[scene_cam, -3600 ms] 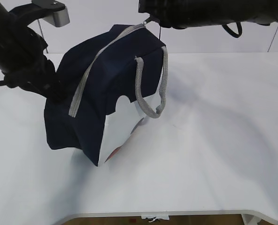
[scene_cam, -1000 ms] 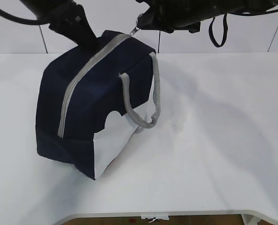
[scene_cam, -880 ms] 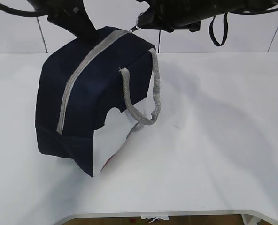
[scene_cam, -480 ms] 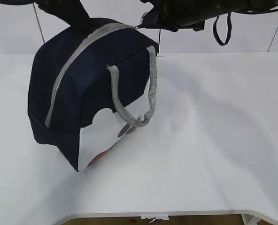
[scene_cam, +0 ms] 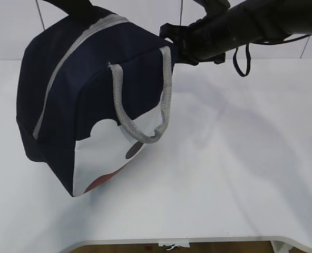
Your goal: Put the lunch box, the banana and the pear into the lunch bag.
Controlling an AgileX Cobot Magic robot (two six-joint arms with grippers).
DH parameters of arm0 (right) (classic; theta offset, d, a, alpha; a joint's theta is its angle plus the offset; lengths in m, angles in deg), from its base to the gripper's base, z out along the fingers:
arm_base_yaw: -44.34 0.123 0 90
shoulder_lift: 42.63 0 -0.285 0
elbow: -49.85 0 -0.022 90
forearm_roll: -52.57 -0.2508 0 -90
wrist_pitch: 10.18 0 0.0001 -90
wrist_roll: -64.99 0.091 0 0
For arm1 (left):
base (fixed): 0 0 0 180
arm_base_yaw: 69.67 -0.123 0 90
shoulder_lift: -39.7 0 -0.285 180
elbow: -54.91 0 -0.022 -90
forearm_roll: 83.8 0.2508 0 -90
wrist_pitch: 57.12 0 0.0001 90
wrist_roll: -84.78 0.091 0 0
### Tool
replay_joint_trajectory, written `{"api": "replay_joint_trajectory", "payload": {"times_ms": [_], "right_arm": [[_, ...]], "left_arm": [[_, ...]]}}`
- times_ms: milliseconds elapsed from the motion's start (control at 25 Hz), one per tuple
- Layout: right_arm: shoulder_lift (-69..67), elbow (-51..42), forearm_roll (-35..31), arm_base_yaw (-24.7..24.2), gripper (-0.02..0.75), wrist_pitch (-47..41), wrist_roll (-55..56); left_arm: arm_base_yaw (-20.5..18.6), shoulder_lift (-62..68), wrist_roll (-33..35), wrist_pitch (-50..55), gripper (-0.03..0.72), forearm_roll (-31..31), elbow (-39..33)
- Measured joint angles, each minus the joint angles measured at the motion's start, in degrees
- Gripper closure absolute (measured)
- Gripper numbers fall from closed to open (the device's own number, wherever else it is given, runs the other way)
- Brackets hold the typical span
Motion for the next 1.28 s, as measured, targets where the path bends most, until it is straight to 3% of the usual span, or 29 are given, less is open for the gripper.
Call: {"api": "replay_joint_trajectory", "payload": {"times_ms": [320,680,800,1000,1080,1280], "right_arm": [[-1.08,0.11,0.12,-0.06,0.737,-1.03,-0.99],[-1.12,0.11,4.76,-0.34,0.716,-2.67,-2.51],[-1.12,0.11,5.87,-0.34,0.619,-3.02,-2.51],[-0.99,0.11,7.43,-0.34,0.346,-3.15,-2.62],[-0.11,0.11,10.39,-0.34,0.276,-3.57,-2.62],[2.33,4.46,23.7,-0.34,0.233,-12.01,1.0]], "left_arm": [[0.0,0.0,0.0,0.0,0.697,0.24,0.0],[0.0,3.19,0.0,0.0,0.697,-0.57,0.03],[0.0,4.74,0.0,0.0,0.697,-0.73,0.12],[0.0,6.55,0.0,-0.31,0.697,-1.62,0.16],[0.0,7.46,0.0,-0.5,0.697,-2.01,0.37],[0.0,8.76,0.0,-1.83,0.697,-1.99,0.73]]}}
